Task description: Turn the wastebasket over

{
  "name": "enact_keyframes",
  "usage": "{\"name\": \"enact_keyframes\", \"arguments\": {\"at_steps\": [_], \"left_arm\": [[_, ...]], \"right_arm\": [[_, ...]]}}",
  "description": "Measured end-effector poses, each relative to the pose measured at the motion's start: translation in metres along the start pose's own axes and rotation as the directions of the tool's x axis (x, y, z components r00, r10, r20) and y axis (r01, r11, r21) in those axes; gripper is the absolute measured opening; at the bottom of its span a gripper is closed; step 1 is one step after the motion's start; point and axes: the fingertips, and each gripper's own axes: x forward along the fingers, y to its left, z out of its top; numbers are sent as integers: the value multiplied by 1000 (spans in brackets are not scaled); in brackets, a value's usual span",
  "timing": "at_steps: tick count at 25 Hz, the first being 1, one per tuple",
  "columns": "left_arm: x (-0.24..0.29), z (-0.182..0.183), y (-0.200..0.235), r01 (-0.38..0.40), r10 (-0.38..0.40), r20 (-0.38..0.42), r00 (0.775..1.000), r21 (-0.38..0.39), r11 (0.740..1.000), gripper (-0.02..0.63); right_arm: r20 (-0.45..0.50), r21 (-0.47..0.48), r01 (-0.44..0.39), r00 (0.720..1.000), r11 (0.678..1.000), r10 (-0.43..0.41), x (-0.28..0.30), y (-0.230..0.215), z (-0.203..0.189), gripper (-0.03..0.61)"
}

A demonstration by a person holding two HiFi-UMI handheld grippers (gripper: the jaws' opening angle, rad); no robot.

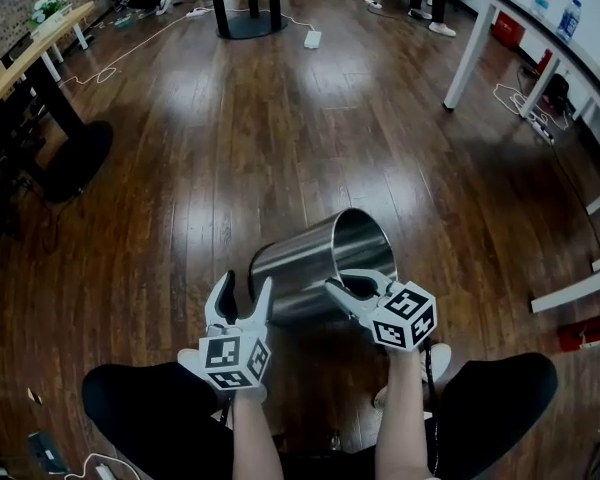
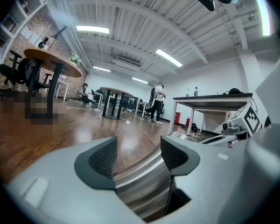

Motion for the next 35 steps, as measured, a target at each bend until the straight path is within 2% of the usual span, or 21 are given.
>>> {"name": "enact_keyframes", "arguments": {"at_steps": [4,7,9,12,14,16,21,22,23,24,26,27,29,31,32,33,35], "left_arm": [[3,-2,-4,10,-10,-6,1000,6,1000,310],[4,-2,-5,11,-11,-9,1000,7,1000,310],[5,-2,-6,11,-11,-10,1000,4,1000,310],[6,-2,-11,22,-22,-9,1000,6,1000,310],[7,-3,-15,31,-31,-11,999,7,999,310],[8,-4,-18,41,-41,-15,999,9,999,310],[9,-12,-28,60,-60,-24,998,12,998,310],[8,-15,-31,64,-64,-28,998,13,998,310],[8,-19,-35,70,-70,-33,997,16,997,310],[8,-23,-39,77,-76,-42,996,19,997,310],[8,-31,-47,89,-87,-67,994,30,996,310],[9,-35,-50,97,-94,-79,992,35,995,310],[12,-40,-58,116,-112,-95,989,44,992,310],[18,-44,-65,140,-133,-111,985,57,989,310],[22,-48,-69,153,-144,-128,981,64,986,310],[27,-53,-72,168,-156,-153,976,71,983,310],[41,-66,-77,196,-176,-207,962,84,977,310]], "right_arm": [[110,63,-37,993,997,30,-27,-15,-8,48],[202,162,-103,977,981,69,-39,-21,-16,37],[251,206,-107,966,973,53,-54,-32,-21,35],[322,295,-43,945,955,-57,-85,-66,-36,40],[353,413,35,915,910,-195,-108,-96,-51,43],[358,514,92,881,853,-310,-127,-121,-72,55],[287,715,133,840,687,-461,-154,-155,-140,100],[283,734,136,830,665,-481,-158,-157,-149,114],[290,739,131,823,660,-488,-160,-157,-154,110],[301,729,129,821,672,-485,-160,-154,-154,106],[302,700,142,829,699,-471,-158,-148,-150,114],[286,699,152,837,699,-467,-158,-145,-150,115],[223,705,187,858,685,-463,-156,-143,-151,121],[143,717,244,865,653,-481,-156,-142,-154,130],[97,722,298,850,624,-518,-160,-142,-156,155],[48,724,371,814,582,-578,-168,-143,-159,231],[-21,726,495,710,478,-704,-189,-142,-161,249]]}}
